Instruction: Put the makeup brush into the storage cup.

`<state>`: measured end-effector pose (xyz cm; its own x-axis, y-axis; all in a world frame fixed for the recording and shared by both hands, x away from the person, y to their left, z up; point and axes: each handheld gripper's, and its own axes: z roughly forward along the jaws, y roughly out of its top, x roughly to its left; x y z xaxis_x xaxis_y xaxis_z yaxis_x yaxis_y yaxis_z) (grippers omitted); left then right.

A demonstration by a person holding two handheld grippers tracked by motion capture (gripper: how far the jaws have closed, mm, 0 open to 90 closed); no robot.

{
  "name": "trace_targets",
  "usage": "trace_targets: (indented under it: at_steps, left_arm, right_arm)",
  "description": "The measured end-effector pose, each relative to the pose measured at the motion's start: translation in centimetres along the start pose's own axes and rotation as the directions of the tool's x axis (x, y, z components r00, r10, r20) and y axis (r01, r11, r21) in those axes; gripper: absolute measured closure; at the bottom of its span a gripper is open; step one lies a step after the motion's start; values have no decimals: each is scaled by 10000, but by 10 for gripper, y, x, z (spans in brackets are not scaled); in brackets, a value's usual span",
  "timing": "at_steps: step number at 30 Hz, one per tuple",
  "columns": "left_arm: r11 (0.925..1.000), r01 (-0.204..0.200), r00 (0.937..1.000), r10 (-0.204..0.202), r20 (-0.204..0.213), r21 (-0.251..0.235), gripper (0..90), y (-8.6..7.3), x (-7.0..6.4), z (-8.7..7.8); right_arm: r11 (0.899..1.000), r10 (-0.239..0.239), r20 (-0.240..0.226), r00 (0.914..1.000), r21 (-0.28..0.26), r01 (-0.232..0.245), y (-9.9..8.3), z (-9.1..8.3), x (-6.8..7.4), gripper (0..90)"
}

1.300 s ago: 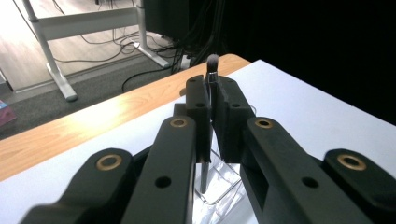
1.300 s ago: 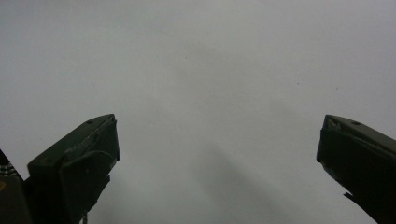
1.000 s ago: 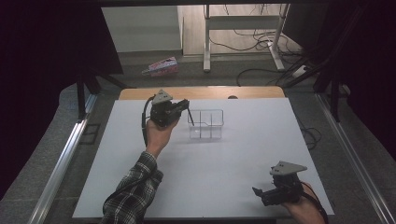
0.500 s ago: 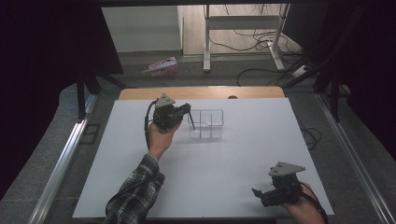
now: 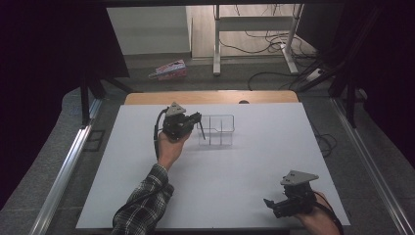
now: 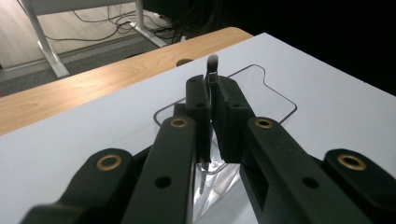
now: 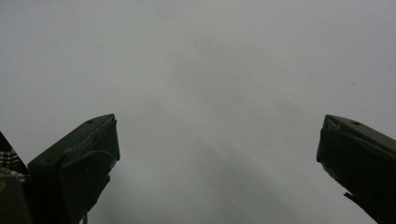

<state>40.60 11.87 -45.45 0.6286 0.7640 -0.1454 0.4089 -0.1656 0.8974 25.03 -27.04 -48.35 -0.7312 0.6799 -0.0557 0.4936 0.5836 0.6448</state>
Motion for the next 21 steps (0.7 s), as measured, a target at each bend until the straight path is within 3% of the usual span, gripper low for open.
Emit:
trace_targets:
  at_steps: [8,11,13,15,19,21]
  left_arm:
    - [10000,-2,10000,2,27,79,851,-4,-1,3]
    - [9998,-179,9998,180,-79,46,817,-4,-3,4]
    - [9992,-389,9987,386,-329,-98,573,-3,-4,4]
    - [9988,-487,9985,484,-247,-107,391,-1,-3,4]
    - [9994,-349,9989,351,-306,65,121,2,0,4]
    - [9991,-397,9988,401,-284,124,60,3,2,2]
  right_arm:
    - [10000,-45,-31,10000,62,46,0,1,1,0]
    - [10000,-67,-35,10000,60,67,0,1,1,0]
    - [10000,-81,-30,10000,46,81,0,1,1,0]
    - [10000,-81,-26,10000,39,81,0,1,1,0]
    - [10000,-79,-20,10000,35,79,0,1,1,0]
    - [10000,-81,-22,10000,33,81,0,1,1,0]
